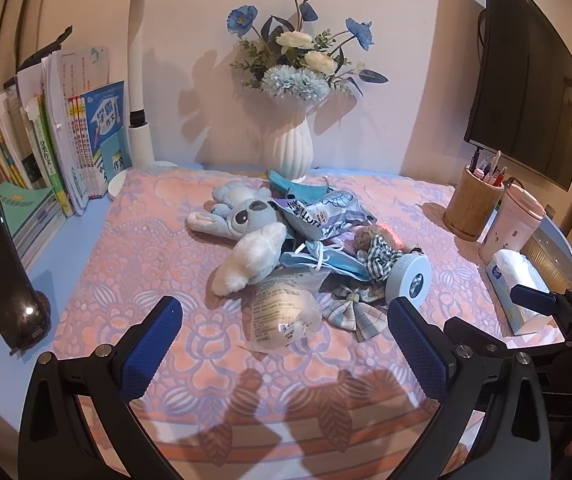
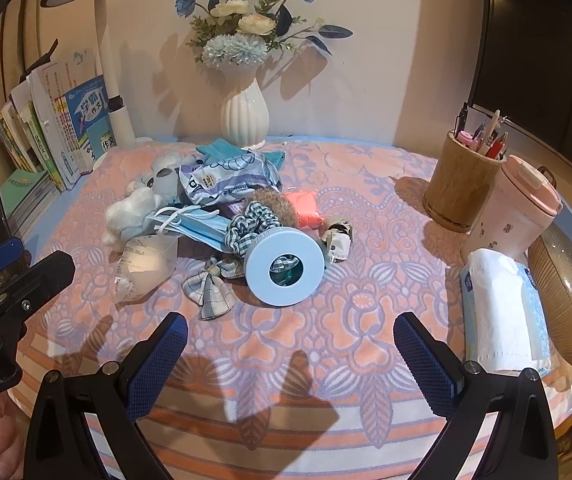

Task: Organize books

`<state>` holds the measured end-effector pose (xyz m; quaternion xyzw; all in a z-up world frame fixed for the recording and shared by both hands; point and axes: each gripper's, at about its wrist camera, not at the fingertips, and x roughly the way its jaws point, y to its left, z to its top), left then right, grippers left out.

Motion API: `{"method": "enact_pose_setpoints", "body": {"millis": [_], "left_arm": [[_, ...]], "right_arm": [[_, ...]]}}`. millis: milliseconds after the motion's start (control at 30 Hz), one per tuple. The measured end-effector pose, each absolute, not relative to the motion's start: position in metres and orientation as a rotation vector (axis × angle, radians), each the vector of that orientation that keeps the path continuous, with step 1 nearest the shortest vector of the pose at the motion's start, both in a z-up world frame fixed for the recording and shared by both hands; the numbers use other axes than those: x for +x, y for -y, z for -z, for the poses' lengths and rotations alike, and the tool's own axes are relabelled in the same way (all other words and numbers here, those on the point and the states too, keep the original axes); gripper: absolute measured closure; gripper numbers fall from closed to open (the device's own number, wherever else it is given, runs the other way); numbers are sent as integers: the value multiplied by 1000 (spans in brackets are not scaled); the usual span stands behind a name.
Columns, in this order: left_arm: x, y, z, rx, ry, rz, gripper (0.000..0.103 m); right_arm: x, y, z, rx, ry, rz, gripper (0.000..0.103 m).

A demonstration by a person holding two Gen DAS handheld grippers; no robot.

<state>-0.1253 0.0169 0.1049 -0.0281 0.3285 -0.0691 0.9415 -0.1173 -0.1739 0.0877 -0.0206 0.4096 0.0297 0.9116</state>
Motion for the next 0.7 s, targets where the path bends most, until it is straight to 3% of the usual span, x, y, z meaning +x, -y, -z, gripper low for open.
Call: {"method": "enact_pose_setpoints", "body": {"millis": [700], "left_arm": [[-121, -14, -98, -70, -696, 162, 1]], "right_arm": [[-116, 172, -83, -38, -855, -65, 0]]}}
